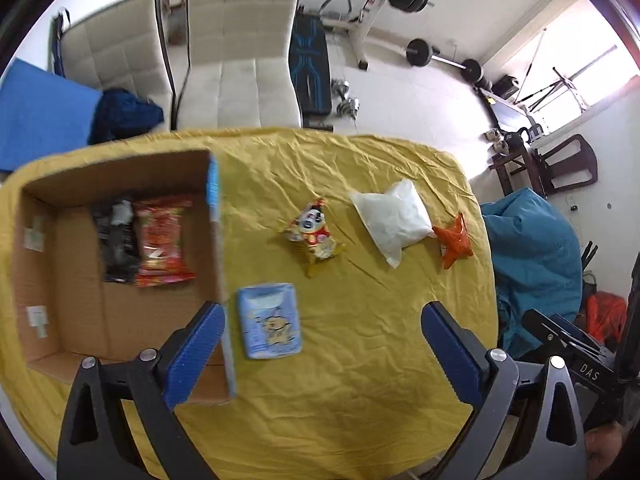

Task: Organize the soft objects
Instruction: 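Grasp the panda-print bag with the left tool while the right tool grasps the orange chip bag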

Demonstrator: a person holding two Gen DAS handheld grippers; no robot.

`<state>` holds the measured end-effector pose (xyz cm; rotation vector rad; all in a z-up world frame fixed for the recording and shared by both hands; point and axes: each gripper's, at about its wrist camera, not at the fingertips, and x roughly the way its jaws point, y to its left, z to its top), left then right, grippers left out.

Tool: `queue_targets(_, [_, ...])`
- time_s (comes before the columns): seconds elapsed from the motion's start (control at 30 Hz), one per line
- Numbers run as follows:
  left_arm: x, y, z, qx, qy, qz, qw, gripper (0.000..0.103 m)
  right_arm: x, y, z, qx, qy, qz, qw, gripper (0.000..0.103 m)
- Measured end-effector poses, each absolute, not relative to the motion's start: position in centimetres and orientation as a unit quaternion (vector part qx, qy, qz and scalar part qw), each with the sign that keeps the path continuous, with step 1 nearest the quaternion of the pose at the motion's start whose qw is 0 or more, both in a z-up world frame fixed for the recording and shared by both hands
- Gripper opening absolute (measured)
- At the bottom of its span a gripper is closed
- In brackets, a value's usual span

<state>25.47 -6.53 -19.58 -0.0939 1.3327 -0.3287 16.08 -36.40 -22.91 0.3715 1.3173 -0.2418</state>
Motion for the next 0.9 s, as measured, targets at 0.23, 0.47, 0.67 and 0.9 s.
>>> queue_targets(0.23, [30.6,-11.4,-27.2,-0.062,0.672,-0.116,0.729,0.093,22.3,-46.4,-32.0,0.139,0.665,-0.104,0.726,0.103])
queue_targets(0.47, [33.6,-11.7,-33.4,-0.096,0.715,-0.065,0.690,0.093,26.5,-51.8,-41.1,0.328,0.680,-0.127,0.643,0.102])
queue_targets(0.67, [34.3,-11.8,-37.0,-0.121,0.743,-0.046,0.657,0.093,27.5,-52.0,-46.2,0.427,0.686,-0.132,0.574,0.056])
queue_targets(0.9, [35.2,-12.1,-39.4,-0.133,0.758,-0.039,0.638,0.093,28.4,-49.5,-44.3,0.231,0.750,-0.094,0.612,0.044])
